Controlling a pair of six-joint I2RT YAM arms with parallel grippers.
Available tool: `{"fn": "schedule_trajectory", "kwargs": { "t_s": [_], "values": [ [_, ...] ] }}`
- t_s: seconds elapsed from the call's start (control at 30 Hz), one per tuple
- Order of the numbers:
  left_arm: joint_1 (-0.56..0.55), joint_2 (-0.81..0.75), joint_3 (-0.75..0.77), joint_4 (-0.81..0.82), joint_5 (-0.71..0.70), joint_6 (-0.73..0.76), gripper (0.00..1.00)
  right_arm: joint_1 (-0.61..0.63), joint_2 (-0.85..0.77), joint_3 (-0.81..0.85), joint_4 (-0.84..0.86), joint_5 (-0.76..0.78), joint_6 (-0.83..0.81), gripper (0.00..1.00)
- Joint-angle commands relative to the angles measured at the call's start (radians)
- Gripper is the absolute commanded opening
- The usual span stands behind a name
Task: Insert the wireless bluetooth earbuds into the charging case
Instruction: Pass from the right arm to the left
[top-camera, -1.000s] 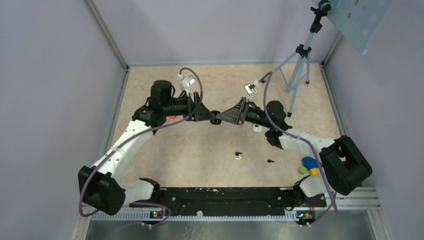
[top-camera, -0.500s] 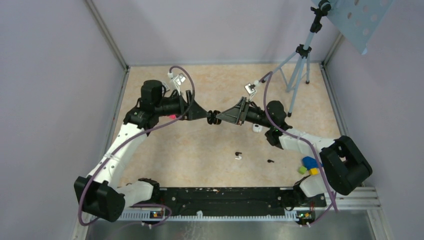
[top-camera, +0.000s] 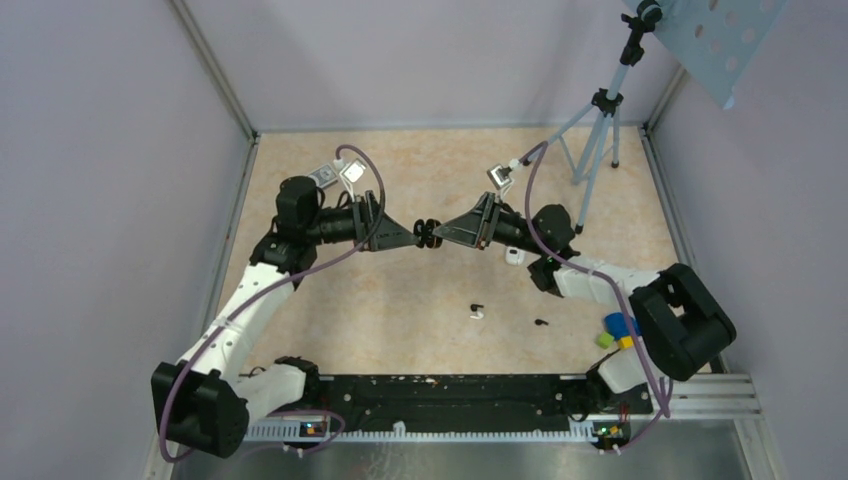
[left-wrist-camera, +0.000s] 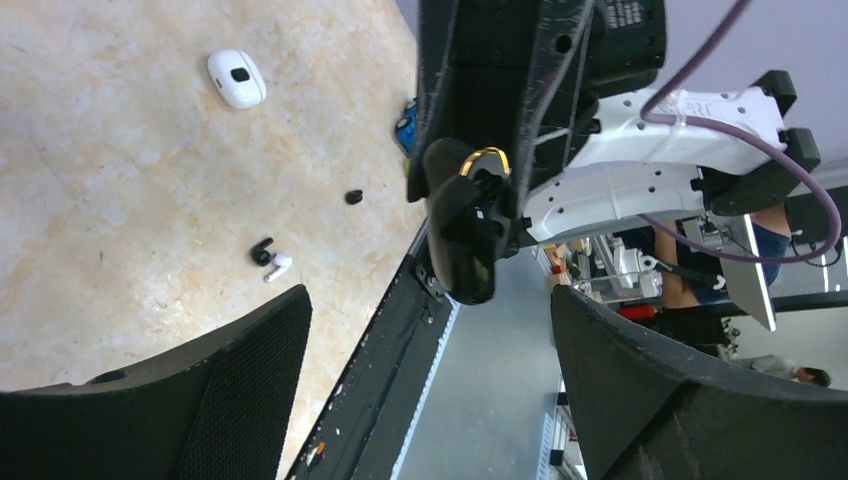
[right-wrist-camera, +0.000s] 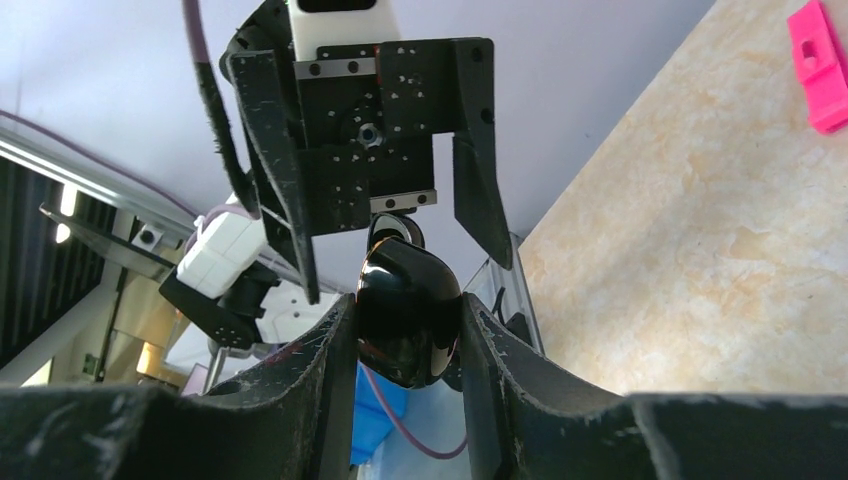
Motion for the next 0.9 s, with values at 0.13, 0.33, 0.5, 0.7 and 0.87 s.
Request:
{"fn": "schedule_trajectory", "kwargs": {
  "t_s": [0.13,0.33,0.5,0.7,0.87],
  "values": [
    [0.012,-0.049,-0.001,0.145,0.110,-0.063,0.94,-0.011,0.080,-0.007,0.293,-0.056,0.124,0.00],
    [0.014,-0.042,-0.121,0.426,0.109,-0.274,0.91,-0.010,0.086,0.006,0.282,-0.065,0.117,0.00],
    [0.013,-0.027,-0.168,0.636,0.100,-0.401,0.87,-0.010,0.102,0.016,0.313,-0.065,0.141,0.00],
    [0.012,0.005,-0.170,0.746,0.098,-0.482,0.80,-0.010,0.171,0.034,0.433,-0.066,0.227,0.00],
    [0.012,0.023,-0.166,0.779,0.091,-0.490,0.70,-0.009,0.192,0.051,0.446,-0.059,0.236,0.00]
  ]
}}
